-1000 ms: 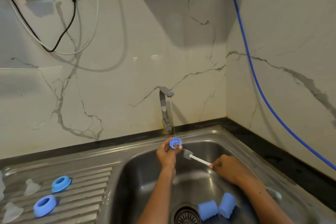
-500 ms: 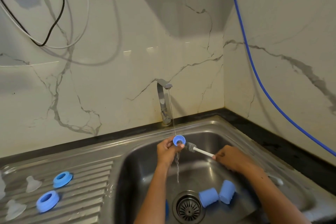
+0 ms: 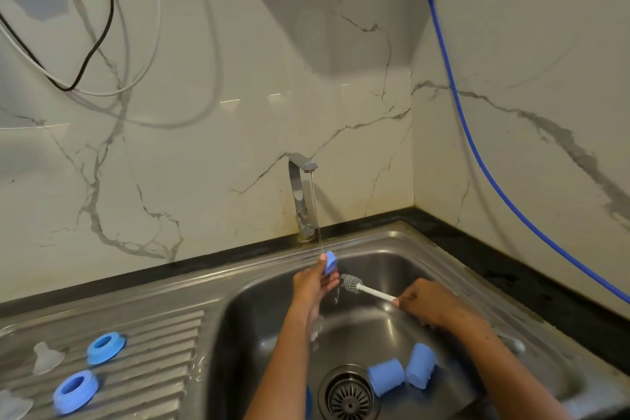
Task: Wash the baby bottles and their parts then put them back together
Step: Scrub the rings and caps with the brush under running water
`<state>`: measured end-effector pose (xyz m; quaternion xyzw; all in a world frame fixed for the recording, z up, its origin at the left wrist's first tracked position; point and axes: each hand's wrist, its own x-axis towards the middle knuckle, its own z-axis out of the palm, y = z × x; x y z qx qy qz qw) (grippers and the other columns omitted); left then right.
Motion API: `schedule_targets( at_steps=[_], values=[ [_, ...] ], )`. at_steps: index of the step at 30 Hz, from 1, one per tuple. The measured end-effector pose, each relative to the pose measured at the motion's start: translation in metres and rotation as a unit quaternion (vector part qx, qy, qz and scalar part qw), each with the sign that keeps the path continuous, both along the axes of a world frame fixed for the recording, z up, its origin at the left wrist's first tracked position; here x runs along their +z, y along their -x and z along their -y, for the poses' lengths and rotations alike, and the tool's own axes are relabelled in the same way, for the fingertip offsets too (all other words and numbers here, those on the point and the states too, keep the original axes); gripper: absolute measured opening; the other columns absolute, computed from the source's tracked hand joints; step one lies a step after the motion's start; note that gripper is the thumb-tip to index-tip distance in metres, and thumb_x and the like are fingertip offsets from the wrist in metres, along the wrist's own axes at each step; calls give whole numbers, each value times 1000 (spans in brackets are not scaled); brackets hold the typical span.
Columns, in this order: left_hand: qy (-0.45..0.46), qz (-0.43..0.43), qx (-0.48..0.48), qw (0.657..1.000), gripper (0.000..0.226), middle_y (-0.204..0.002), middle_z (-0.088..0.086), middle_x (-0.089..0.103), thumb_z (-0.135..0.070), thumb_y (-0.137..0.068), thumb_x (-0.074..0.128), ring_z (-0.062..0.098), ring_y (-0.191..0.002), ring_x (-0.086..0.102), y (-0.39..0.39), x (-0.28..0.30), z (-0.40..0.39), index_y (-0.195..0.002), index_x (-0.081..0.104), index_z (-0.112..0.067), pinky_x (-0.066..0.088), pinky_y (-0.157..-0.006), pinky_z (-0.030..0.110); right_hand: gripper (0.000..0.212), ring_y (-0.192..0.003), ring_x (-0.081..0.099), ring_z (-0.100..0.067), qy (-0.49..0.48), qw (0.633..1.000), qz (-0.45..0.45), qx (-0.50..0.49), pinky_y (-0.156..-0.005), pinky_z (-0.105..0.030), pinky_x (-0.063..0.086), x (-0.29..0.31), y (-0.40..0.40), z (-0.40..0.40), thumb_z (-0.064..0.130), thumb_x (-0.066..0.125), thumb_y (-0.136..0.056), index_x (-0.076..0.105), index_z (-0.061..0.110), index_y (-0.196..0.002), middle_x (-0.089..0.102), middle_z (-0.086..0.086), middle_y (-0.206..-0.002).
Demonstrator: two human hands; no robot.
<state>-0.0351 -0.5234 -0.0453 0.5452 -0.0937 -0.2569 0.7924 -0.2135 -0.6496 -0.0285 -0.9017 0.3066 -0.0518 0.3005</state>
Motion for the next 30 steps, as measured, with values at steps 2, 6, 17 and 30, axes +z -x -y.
schedule_targets(
  at_steps=[2, 6, 17, 30],
  values=[
    [54, -92, -33, 994, 38, -87, 22, 64, -22, -95, 55, 27, -75, 65, 0, 4, 6, -111, 57, 12, 58, -72, 36, 33, -52, 49, -8, 1, 1000, 1, -4, -58, -22, 43, 1, 0, 1, 40, 52, -96, 71, 13, -100, 55, 3, -63],
    [163, -256, -38, 952, 43, -89, 30, 57, -21, -99, 49, 37, -68, 63, 2, 9, 9, -126, 48, 12, 56, -48, 39, 37, -52, 49, -8, -7, 1000, 1, -10, -56, -20, 42, 3, 3, 4, 40, 53, -96, 71, 8, -102, 55, 2, -62],
    [197, -281, -74, 936, 35, -90, 22, 56, -25, -99, 45, 26, -75, 54, -1, 6, -2, -105, 52, 8, 56, -50, 30, 37, -53, 49, -10, -13, 1000, -11, -2, -59, -23, 44, 2, 4, -1, 39, 53, -96, 71, 7, -104, 55, -1, -65],
    [194, -219, -64, 954, 30, -84, 17, 48, -27, -99, 43, 28, -77, 51, -2, 5, 13, -94, 49, 1, 57, -66, 42, 27, -48, 47, -9, -10, 1000, -16, 7, -50, -18, 41, 3, 3, 4, 38, 54, -96, 61, 18, -79, 52, 2, -58]
  ],
)
